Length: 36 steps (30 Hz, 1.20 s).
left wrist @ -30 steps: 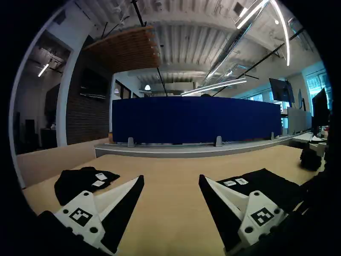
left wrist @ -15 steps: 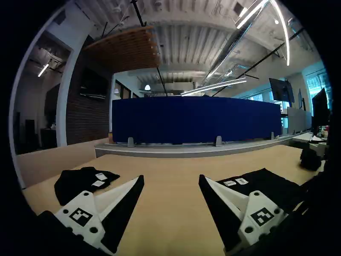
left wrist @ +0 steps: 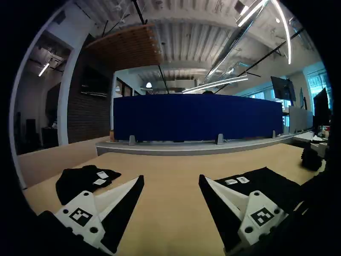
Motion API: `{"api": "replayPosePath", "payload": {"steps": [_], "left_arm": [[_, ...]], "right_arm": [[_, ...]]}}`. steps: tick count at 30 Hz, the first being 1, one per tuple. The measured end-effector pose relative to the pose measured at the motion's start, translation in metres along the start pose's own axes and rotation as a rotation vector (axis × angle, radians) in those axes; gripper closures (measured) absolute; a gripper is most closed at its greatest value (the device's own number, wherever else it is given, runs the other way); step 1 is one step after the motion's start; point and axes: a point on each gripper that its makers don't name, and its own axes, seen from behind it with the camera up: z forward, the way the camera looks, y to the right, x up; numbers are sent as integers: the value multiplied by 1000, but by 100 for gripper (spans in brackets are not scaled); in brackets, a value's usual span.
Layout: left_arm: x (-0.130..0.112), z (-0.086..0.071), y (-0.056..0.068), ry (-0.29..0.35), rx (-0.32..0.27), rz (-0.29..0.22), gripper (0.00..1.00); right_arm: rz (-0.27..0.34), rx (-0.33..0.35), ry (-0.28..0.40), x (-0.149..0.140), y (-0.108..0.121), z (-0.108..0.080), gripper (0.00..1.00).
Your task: Fold towel
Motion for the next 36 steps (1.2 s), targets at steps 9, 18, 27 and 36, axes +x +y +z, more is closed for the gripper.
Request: {"api": "replayPosePath", "payload": {"steps": [9,18,27,36], "left_arm": [[46,-7,3,7,-11,-8,5],[112,-15,0,2,-11,-26,5],[162,-16,9,-13,-20,-13,5],[172,-20,31,-81,-97,16,5]], "right_arm": [[7,17,12,45,-9,-12,0],[46,-6,11,108,0,-19,0],[17,6,-8,152,-3,-20,0],[-8,103,-89,158,-22,-21,0]]}}
